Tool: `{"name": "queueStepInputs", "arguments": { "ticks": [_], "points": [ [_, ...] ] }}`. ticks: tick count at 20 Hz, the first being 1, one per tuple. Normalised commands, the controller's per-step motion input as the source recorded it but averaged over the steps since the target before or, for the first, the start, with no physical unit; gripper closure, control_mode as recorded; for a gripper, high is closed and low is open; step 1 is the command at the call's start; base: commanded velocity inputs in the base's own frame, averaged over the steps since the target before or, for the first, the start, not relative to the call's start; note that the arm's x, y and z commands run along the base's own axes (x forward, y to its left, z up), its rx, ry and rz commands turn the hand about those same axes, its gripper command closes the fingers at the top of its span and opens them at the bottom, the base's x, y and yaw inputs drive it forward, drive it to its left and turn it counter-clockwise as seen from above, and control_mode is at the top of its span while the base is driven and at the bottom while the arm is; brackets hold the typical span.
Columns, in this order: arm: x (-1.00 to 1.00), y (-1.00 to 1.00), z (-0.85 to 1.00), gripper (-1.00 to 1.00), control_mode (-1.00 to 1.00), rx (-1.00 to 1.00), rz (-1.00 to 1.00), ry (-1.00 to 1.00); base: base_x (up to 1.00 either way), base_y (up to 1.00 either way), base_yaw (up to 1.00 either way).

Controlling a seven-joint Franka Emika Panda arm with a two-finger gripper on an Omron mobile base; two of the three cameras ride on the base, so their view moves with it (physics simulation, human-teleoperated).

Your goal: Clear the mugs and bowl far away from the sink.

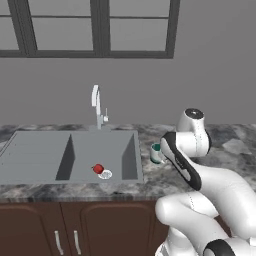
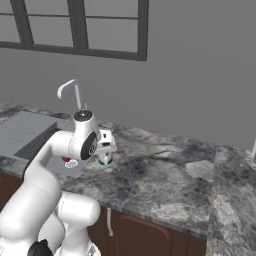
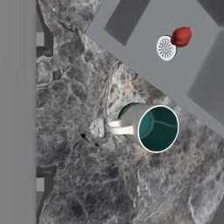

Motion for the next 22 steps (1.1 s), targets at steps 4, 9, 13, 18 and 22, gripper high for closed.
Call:
{"name": "queueStepInputs", "arguments": {
  "ticks": [4, 9, 13, 18, 22],
  "points": [
    [0.26, -0.06, -0.17, -1.00, -1.00, 0.00, 0.00, -0.10, 0.00, 0.00, 0.00],
    [0.21, -0.02, -0.37, -1.00, -1.00, 0.00, 0.00, -0.10, 0.00, 0.00, 0.00],
    [0.28, 0.00, -0.25, -1.00, -1.00, 0.01, 0.00, -0.07, 0.00, 0.00, 0.00],
    [0.33, 0.00, -0.20, -1.00, -1.00, 0.06, 0.00, 0.00, 0.00, 0.00, 0.00],
    [0.24, 0.00, -0.24, -1.00, -1.00, 0.06, 0.00, 0.00, 0.00, 0.00, 0.00]
  ]
}}
